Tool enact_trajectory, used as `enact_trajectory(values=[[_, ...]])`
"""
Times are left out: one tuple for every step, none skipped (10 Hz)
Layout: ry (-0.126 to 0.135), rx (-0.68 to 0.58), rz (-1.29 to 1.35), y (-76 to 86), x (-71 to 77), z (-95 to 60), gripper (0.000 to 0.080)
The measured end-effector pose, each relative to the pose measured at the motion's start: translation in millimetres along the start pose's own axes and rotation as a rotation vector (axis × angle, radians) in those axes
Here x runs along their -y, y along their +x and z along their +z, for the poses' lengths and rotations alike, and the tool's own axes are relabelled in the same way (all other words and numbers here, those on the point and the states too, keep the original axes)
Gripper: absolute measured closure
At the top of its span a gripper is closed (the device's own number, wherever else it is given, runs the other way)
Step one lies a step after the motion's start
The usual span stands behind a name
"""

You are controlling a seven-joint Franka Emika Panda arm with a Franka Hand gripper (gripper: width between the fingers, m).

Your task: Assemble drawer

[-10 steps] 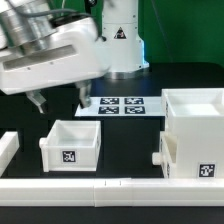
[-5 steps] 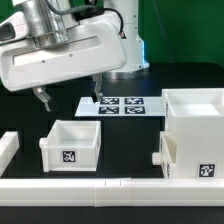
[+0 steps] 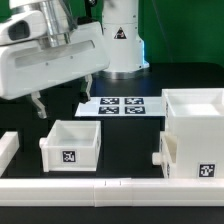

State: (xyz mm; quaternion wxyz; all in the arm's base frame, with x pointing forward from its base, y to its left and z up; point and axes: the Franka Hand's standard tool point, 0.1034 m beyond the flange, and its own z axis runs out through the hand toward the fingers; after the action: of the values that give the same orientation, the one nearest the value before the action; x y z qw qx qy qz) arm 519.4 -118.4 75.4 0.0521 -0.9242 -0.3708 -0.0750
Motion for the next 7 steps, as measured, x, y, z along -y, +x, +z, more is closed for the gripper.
enact_trajectory(values=[[-0.004, 0.010, -0.080, -2.1, -2.3, -0.7, 0.0150], [-0.005, 0.020, -0.164, -4.1, -3.5, -0.9, 0.0150], [-0.009, 0.028, -0.220, -5.8, -3.9, -0.6, 0.0150], [-0.024, 0.045, -0.425, -10.5, -0.7, 2.8, 0.0150], [-0.010, 0.065, -0.558, -14.9, 5.0, 6.9, 0.0150], [-0.004, 0.096, -0.709, -16.4, 6.3, 9.3, 0.0150], [0.001, 0.118, -0.827, -19.8, 8.0, 12.8, 0.0150]])
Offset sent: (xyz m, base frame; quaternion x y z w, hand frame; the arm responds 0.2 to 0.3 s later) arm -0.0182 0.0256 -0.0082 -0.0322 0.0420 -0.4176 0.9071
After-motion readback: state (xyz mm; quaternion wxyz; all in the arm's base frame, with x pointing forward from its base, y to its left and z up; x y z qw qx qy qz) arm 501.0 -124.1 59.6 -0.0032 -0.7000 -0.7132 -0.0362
